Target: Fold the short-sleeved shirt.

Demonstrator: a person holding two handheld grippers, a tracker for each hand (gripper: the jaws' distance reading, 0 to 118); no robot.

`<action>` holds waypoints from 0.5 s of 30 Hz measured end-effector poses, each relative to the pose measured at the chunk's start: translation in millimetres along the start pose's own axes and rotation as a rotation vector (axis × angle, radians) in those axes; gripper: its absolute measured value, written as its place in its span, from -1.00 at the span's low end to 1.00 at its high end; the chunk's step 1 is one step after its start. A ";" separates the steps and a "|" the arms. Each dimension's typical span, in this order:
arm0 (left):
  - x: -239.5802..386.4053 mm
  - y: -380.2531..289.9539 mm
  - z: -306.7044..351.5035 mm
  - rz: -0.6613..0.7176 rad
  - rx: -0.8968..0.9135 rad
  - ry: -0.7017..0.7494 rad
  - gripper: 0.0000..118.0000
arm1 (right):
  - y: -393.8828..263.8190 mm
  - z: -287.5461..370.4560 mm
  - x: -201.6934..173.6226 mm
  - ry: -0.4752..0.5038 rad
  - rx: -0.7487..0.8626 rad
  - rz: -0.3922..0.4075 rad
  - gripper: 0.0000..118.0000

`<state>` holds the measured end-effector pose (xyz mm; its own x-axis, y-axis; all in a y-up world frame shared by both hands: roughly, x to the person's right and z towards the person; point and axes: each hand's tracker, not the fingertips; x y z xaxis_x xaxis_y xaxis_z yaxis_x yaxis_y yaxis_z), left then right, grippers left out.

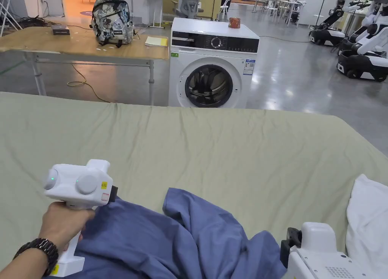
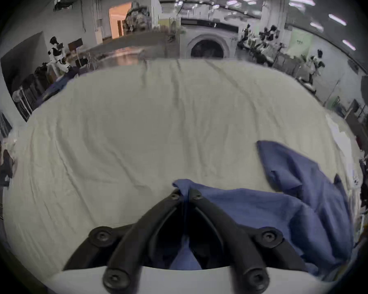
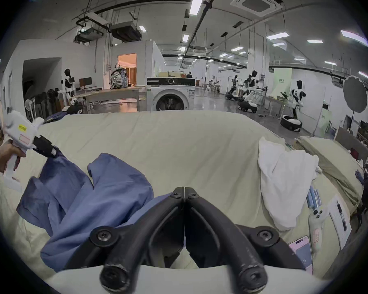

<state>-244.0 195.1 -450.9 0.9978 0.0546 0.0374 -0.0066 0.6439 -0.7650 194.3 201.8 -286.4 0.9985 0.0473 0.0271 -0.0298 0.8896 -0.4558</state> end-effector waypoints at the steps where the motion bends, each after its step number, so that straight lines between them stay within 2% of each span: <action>1: 0.1 -1.5 16.2 -0.003 0.027 -0.017 -1.00 | 3.6 -0.8 2.3 0.001 -0.006 -0.003 -1.00; 5: -2.8 -17.6 71.4 0.007 0.141 -0.070 -1.00 | 20.0 -13.5 15.2 0.035 -0.101 -0.024 -1.00; 6: -2.7 -23.2 83.3 0.004 0.158 -0.070 -1.00 | 22.7 -18.5 19.1 0.049 -0.136 -0.040 -0.95; 7: -3.7 -30.3 95.6 0.003 0.171 -0.074 -1.00 | 24.3 -23.0 22.7 0.050 -0.143 -0.051 -0.79; 8: -4.8 -37.1 106.0 0.017 0.184 -0.072 -1.00 | 25.0 -30.7 25.4 0.055 -0.177 -0.042 -0.55; 9: -6.0 -43.4 113.6 0.016 0.183 -0.074 -1.00 | 25.4 -38.0 27.5 0.064 -0.220 -0.036 -0.16; 13: -11.6 -65.6 129.5 0.019 0.195 -0.052 -1.00 | 18.7 -70.3 30.4 0.115 -0.355 0.017 0.09; 15: -15.3 -75.7 134.0 0.043 0.193 -0.057 -1.00 | 10.5 -85.1 30.2 0.103 -0.424 0.039 0.09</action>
<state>-267.7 247.8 -307.4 0.9910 0.1251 0.0481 -0.0672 0.7739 -0.6297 228.0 173.9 -366.2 0.9970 0.0130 -0.0764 -0.0679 0.6217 -0.7803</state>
